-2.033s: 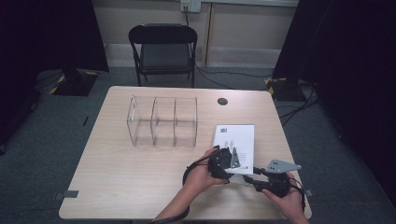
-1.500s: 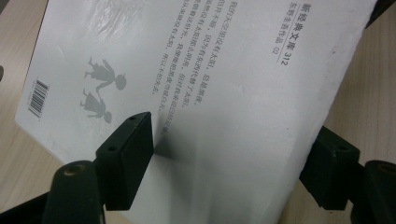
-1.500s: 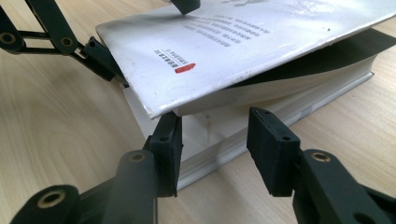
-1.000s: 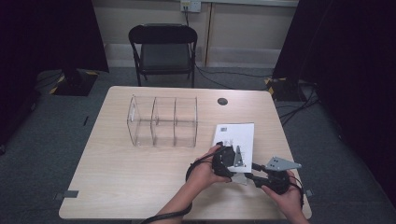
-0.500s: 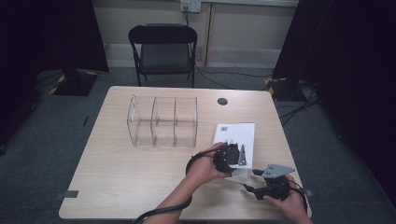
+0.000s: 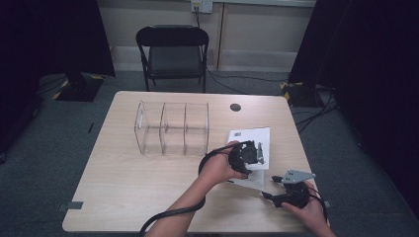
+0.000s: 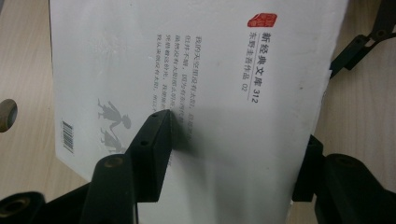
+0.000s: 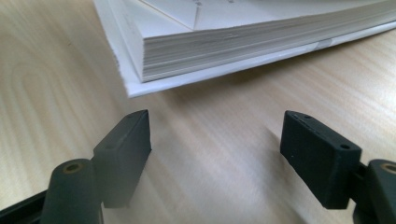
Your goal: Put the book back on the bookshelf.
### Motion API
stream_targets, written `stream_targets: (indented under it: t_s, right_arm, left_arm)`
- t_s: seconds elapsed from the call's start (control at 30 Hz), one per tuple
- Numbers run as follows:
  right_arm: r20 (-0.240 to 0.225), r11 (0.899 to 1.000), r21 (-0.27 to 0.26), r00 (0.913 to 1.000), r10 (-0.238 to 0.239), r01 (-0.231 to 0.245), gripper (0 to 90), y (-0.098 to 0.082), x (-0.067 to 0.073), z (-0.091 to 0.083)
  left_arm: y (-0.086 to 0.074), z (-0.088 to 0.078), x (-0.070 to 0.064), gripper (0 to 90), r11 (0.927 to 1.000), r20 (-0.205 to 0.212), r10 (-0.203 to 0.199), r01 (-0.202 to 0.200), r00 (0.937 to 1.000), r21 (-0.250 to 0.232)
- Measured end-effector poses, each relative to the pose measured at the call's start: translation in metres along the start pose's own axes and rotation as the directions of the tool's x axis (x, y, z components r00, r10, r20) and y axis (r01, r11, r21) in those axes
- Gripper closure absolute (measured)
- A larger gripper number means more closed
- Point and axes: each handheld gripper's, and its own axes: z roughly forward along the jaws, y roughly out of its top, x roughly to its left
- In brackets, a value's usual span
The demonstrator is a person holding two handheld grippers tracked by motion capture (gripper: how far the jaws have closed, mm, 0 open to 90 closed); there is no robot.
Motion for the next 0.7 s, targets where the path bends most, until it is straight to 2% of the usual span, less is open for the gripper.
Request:
stream_targets:
  t_s: [0.1, 0.27, 0.37, 0.53, 0.6, 0.7]
  right_arm:
    - [0.0, 1.0, 0.002, 0.9999, 0.015, -0.015, 24.3, 0.003, -0.003, 0.004]
    - [0.011, 1.0, -0.001, 0.9999, 0.01, -0.01, 24.3, 0.007, -0.009, 0.009]
    - [0.042, 1.0, -0.013, 0.999, -0.017, 0.017, 24.3, 0.014, -0.015, 0.016]
    - [0.071, 0.998, -0.026, 0.9955, -0.063, 0.065, 23.0, 0.02, -0.015, 0.023]
    - [0.107, 0.993, -0.037, 0.9888, -0.104, 0.108, 22.6, 0.021, -0.012, 0.024]
    - [0.136, 0.989, -0.06, 0.9827, -0.126, 0.135, 23.5, 0.021, -0.009, 0.023]
  left_arm:
    - [0.002, -0.002, 0.003, 43.9, 0.9999, 0.009, -0.008, 0.008, 0.9999, 0.008]
    - [0.004, -0.004, 0.007, 44.6, 0.9998, 0.019, -0.017, 0.017, 0.9997, 0.011]
    - [0.006, -0.006, 0.01, 44.8, 0.9997, 0.028, -0.015, 0.015, 0.9995, 0.021]
    - [0.007, -0.005, 0.01, 44.8, 0.9994, 0.029, -0.021, 0.021, 0.9993, 0.028]
    - [0.008, -0.005, 0.01, 44.8, 0.9993, 0.031, -0.023, 0.022, 0.9992, 0.03]
    - [0.009, -0.005, 0.011, 44.8, 0.9992, 0.029, -0.012, 0.011, 0.9995, 0.039]
